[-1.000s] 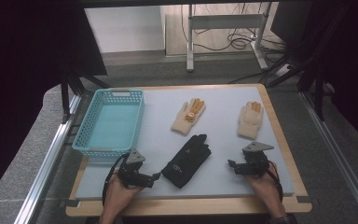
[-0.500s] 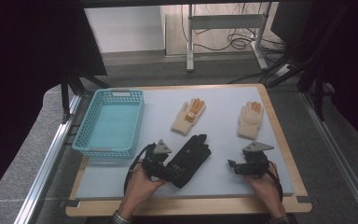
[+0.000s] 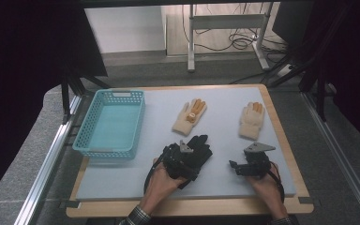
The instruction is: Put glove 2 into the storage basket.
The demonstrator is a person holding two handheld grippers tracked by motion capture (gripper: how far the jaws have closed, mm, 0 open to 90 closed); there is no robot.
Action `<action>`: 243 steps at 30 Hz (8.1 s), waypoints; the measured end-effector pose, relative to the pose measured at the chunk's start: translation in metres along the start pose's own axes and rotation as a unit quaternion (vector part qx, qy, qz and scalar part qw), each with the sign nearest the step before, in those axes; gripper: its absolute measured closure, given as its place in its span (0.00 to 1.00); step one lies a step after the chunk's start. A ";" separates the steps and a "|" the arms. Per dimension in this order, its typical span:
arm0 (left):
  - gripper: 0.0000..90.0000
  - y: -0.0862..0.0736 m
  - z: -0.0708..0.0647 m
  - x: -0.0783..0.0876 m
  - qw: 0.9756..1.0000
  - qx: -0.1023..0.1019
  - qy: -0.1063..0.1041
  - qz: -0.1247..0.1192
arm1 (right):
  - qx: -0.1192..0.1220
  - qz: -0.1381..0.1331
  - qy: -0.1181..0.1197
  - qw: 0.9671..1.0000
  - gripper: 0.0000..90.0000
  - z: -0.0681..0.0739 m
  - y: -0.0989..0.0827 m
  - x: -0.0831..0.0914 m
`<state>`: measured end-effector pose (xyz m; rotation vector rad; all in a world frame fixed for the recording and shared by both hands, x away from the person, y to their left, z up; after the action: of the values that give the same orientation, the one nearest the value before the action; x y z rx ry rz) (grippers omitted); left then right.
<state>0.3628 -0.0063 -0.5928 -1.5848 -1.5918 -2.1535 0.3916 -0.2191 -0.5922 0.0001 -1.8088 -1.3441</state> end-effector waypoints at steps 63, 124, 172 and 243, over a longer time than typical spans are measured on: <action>0.69 0.052 0.089 0.075 0.998 0.012 0.051 -0.022 | -0.001 0.000 0.000 1.000 0.24 0.000 0.000 0.000; 0.09 -0.078 0.320 0.110 0.937 0.203 0.229 0.167 | -0.002 0.000 0.001 1.000 0.24 0.000 0.000 0.000; 0.00 0.019 0.179 0.124 0.995 0.064 0.058 -0.055 | -0.005 0.002 0.003 1.000 0.24 0.000 0.000 0.000; 0.01 -0.071 0.055 0.042 0.999 0.024 0.026 -0.038 | -0.012 0.001 0.018 1.000 0.32 -0.003 0.006 0.005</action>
<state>0.3418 0.0886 -0.6140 -1.4649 -1.7013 -2.1561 0.3927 -0.2214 -0.5846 0.0089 -1.7618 -1.3570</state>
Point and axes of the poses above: each handheld gripper's, and its own axes: x roughly backward along the jaws, y roughly out of its top, z roughly to its left, the point moved 9 cm from there along -x, roughly forward along the jaws, and after that the axes turned 4 degrees about -z, right-handed, at the moved point
